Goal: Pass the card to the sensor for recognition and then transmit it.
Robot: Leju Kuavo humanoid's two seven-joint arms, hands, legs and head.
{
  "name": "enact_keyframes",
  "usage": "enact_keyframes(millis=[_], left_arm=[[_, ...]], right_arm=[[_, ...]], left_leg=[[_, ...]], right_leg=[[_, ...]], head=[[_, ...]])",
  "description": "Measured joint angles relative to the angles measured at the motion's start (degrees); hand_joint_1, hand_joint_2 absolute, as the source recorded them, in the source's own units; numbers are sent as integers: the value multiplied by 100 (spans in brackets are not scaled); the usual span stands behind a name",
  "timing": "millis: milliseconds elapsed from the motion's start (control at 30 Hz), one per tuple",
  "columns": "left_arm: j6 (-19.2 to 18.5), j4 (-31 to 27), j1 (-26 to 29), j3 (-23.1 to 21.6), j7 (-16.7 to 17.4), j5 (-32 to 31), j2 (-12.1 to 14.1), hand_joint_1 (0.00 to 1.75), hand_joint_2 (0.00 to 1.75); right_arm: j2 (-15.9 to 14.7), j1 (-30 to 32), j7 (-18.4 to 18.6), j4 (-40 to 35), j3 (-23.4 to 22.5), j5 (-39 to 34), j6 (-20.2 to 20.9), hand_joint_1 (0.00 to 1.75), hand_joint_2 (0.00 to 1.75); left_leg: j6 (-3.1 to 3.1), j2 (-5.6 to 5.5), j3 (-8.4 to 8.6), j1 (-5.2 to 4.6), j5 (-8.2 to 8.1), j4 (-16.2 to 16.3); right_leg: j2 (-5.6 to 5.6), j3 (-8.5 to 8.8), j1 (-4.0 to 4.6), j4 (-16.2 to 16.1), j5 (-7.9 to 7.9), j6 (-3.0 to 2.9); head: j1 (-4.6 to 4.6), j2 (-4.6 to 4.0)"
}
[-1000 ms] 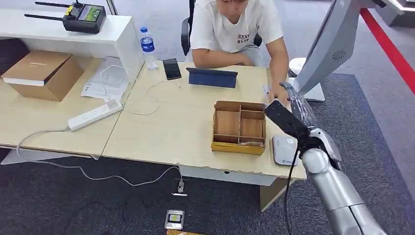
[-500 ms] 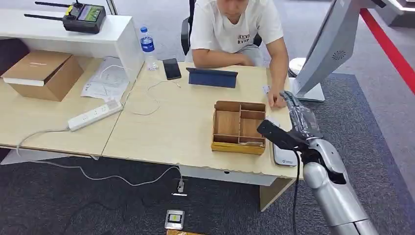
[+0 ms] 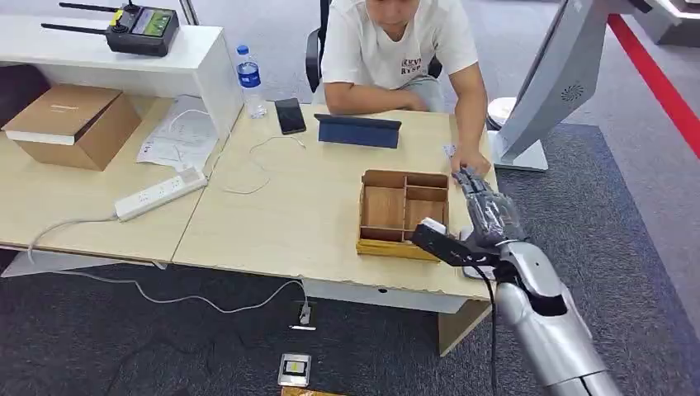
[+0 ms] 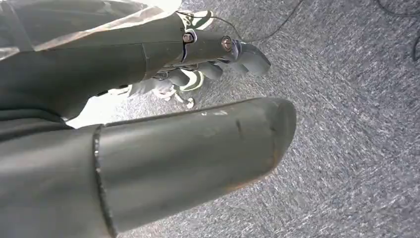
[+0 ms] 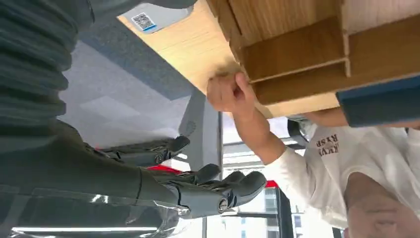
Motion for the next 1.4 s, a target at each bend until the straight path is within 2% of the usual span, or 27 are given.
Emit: enact_keyframes(millis=[300,867,1400], left_arm=[[0,0,-2,0,20,13,-7,0,0],[9,0,-1,-2,35,20,-15,0,0],[50,0,0,-2,52,17,-22,0,0]], right_arm=[[92,4,44,371,210,314,-116,0,175],[286,-35,30,824,358,371,-66,0,175],[516,-225,-59,1611,463,362,-422,0,175]], left_leg=[[0,0,0,0,0,0],[0,-1,0,0,0,0],[0,0,0,0,0,0]], right_leg=[[0,0,0,0,0,0],[0,0,1,0,0,0],[0,-1,0,0,0,-1]], head=[[-2,0],[0,-2],[-2,0]])
